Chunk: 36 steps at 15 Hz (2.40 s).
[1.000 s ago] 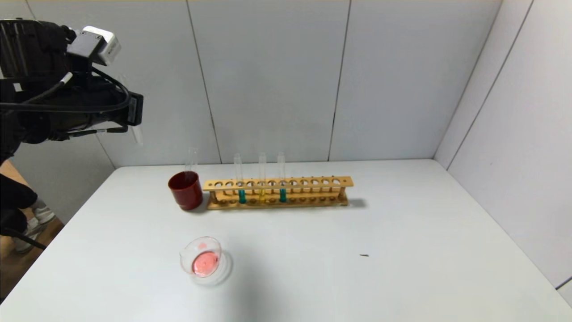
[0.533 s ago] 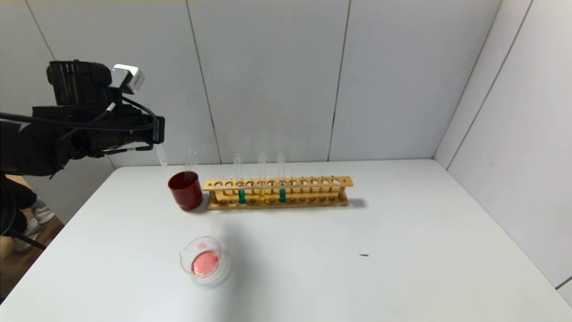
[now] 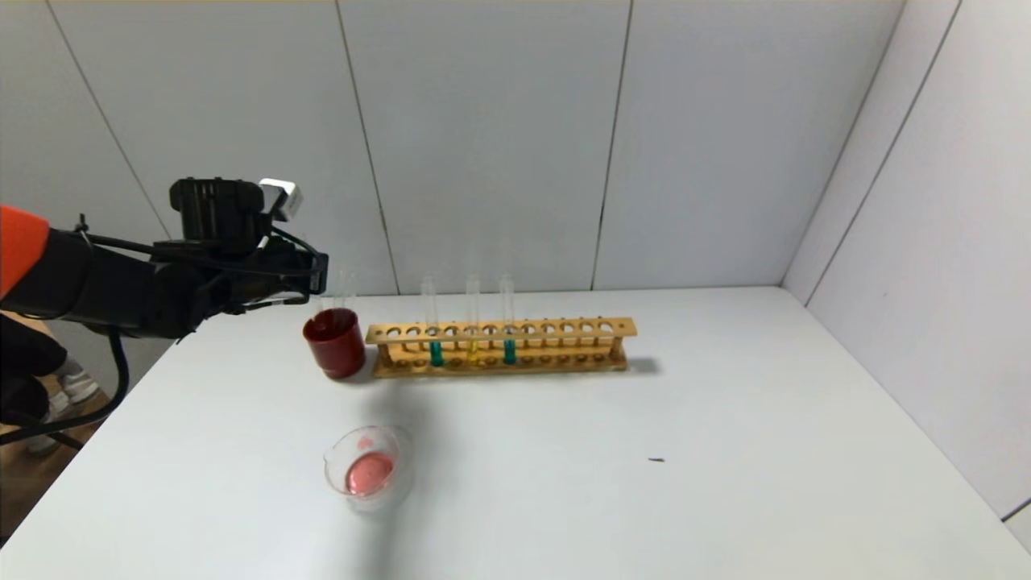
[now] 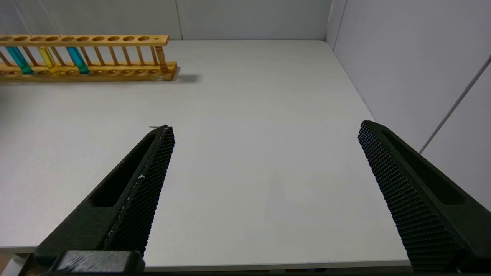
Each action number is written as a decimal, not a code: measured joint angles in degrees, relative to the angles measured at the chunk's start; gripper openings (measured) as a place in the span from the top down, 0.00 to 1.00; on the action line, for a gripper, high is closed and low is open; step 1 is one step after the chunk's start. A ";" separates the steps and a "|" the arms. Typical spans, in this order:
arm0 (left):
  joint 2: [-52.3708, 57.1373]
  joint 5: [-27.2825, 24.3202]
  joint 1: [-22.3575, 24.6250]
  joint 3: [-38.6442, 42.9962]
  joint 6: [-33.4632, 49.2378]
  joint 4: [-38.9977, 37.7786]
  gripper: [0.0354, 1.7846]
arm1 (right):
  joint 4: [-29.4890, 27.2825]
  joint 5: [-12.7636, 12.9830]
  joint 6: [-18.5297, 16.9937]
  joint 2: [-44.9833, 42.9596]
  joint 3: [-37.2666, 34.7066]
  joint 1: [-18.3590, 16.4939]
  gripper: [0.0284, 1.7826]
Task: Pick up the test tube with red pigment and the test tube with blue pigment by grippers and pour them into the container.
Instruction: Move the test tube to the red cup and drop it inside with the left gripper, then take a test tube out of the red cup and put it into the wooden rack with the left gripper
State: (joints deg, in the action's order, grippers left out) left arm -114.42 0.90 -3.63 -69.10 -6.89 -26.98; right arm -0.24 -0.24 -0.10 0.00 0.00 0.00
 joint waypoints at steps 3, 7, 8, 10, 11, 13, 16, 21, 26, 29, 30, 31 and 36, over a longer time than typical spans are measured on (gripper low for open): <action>-4.38 -0.95 0.37 -1.05 0.00 -1.27 0.83 | -0.02 0.00 0.00 0.00 0.00 -0.02 0.02; -7.61 -1.01 0.44 -1.82 0.00 -2.71 0.74 | -0.02 0.00 0.00 0.00 0.00 0.00 0.02; -7.79 -1.01 0.48 -1.83 -0.02 -2.71 0.68 | -0.02 0.00 0.00 0.00 0.00 0.00 0.02; -7.68 -0.95 0.41 -1.83 -0.13 -2.67 0.52 | -0.02 0.00 0.02 0.00 0.00 0.00 0.02; -7.44 -0.95 0.35 -1.83 -0.18 -2.46 0.42 | -0.02 0.02 0.00 0.00 0.00 0.00 0.02; -6.61 -0.90 0.41 -1.88 -0.28 -2.15 0.23 | -0.02 0.00 0.00 0.00 0.00 0.00 0.02; -4.16 -0.77 0.26 -1.93 -0.66 -1.57 0.07 | -0.02 0.02 0.00 0.00 0.00 0.00 0.02; 2.02 -0.57 0.26 -1.41 -0.72 0.68 0.02 | 0.00 0.02 0.00 0.00 0.00 0.00 0.02; 8.66 -0.88 -3.61 0.49 -0.71 2.21 0.02 | -0.02 0.02 0.02 0.00 0.00 0.00 0.02; 10.87 -0.79 -7.11 3.04 -0.61 1.62 0.02 | 0.00 0.00 0.02 0.00 0.00 0.00 0.02; 11.45 -0.80 -8.22 3.89 -0.44 1.49 0.02 | 0.00 0.00 0.00 0.00 0.00 0.00 0.02; 12.02 -0.88 -9.34 4.92 -0.24 1.49 0.02 | -0.02 0.02 0.00 0.00 0.00 0.00 0.02; 13.57 -0.88 -15.08 11.30 1.71 1.35 0.02 | -0.02 0.02 0.00 0.00 0.00 0.00 0.02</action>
State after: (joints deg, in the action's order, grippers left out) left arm -100.85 0.02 -18.71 -57.80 -5.18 -25.62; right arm -0.27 -0.22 -0.10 0.00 0.00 0.00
